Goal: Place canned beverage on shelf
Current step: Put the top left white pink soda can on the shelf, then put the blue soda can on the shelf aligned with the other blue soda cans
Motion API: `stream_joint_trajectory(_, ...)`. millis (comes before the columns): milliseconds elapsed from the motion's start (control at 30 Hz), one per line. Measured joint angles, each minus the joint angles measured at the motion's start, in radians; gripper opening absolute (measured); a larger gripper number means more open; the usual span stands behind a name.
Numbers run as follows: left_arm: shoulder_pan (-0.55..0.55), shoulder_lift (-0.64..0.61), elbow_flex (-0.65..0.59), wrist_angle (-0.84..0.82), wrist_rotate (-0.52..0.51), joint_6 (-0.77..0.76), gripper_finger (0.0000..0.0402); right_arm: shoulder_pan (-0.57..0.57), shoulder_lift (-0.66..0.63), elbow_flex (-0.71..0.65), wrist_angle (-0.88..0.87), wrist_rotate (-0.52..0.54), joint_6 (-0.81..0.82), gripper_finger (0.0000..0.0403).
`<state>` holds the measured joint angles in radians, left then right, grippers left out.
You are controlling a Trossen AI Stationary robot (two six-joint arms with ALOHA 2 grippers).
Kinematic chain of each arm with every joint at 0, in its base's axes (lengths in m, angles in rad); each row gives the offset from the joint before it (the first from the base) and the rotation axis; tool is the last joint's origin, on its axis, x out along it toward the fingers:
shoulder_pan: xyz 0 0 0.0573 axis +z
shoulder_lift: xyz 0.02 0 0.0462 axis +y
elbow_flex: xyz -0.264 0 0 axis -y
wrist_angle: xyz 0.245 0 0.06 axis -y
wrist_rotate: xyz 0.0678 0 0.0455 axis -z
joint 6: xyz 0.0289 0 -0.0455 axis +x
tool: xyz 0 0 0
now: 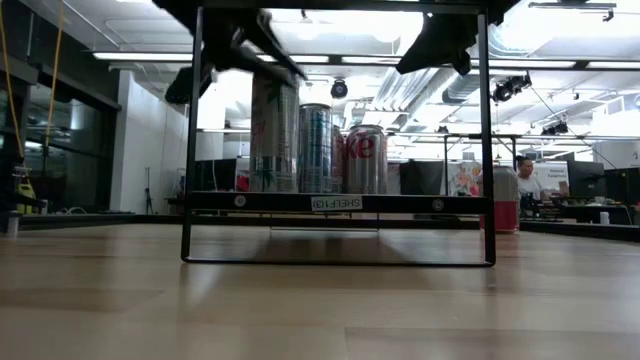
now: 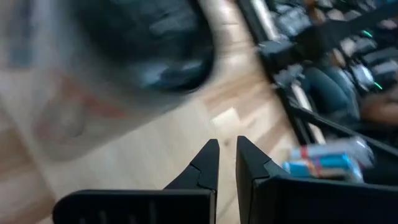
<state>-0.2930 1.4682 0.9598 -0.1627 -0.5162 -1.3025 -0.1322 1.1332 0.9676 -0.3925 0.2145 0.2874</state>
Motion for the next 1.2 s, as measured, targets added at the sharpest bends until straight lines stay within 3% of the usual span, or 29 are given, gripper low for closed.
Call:
stream_joint_trajectory(167,0.003,0.058,0.0,-0.006,-0.048,-0.15,0.0,0.0,0.0,0.0,-0.02,0.0,0.0,0.0001)
stream_joint_trajectory(567,0.013,0.044,0.0,-0.175,-0.099,-0.214,0.0,0.0,0.0,0.0,-0.041,0.0,0.0,0.0001)
stream_joint_trajectory(867,0.062,0.041,0.001,-0.173,-0.076,-0.095,0.0,0.0,0.0,0.0,-0.041,0.001,0.0,0.0001)
stream_joint_trajectory(1200,0.094,0.018,0.001,-0.151,0.076,0.055,0.0,0.0,0.0,0.0,-0.044,0.001,0.003,0.0001)
